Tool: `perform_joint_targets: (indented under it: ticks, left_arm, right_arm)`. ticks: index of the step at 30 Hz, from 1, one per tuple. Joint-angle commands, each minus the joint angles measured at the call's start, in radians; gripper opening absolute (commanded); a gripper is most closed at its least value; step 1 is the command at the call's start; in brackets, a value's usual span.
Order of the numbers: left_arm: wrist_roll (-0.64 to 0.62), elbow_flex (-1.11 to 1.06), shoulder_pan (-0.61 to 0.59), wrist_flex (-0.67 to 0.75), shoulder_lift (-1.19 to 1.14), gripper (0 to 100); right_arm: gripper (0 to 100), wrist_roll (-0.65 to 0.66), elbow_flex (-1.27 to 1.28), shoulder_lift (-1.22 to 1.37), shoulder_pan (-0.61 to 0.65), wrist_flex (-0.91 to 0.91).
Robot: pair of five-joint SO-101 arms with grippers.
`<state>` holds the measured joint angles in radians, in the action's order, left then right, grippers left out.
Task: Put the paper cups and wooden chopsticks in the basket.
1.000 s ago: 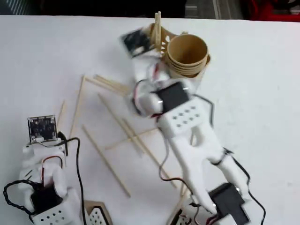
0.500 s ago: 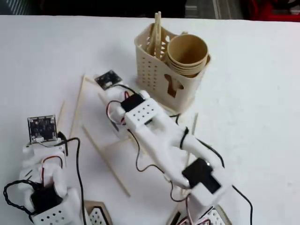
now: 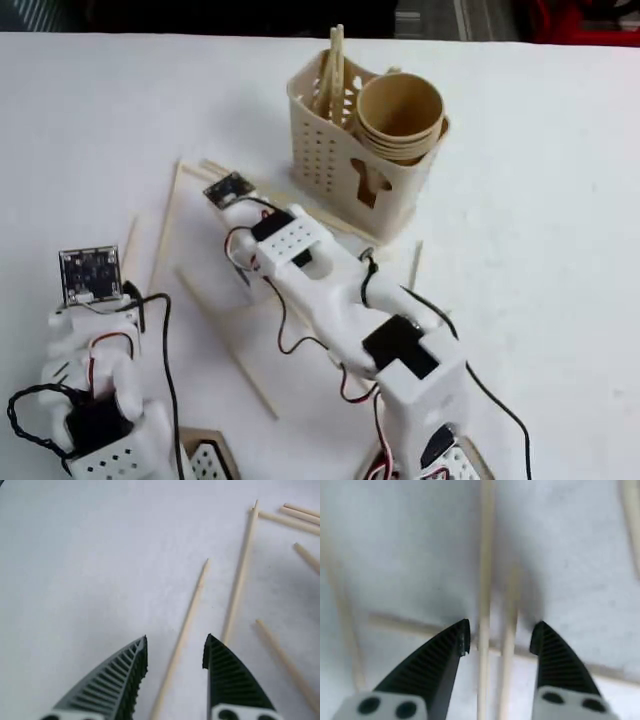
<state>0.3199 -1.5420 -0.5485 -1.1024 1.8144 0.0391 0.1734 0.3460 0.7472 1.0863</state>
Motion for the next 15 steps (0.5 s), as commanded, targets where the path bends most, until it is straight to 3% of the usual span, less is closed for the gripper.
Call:
perform_joint_targets:
  ticks: [1,3,15]
  left_arm:
    - [0.012,0.003,-0.005,-0.002,0.01,19]
    - [0.012,0.003,-0.005,-0.002,0.01,19]
    - [0.012,0.003,-0.005,-0.002,0.01,19]
  right_arm:
    - [6.6,0.04,-0.009,-0.004,0.01,-0.008]
    - [1.1,0.049,-0.009,-0.008,0.01,-0.008]
    - [1.7,0.089,-0.008,-0.183,0.008,0.045]
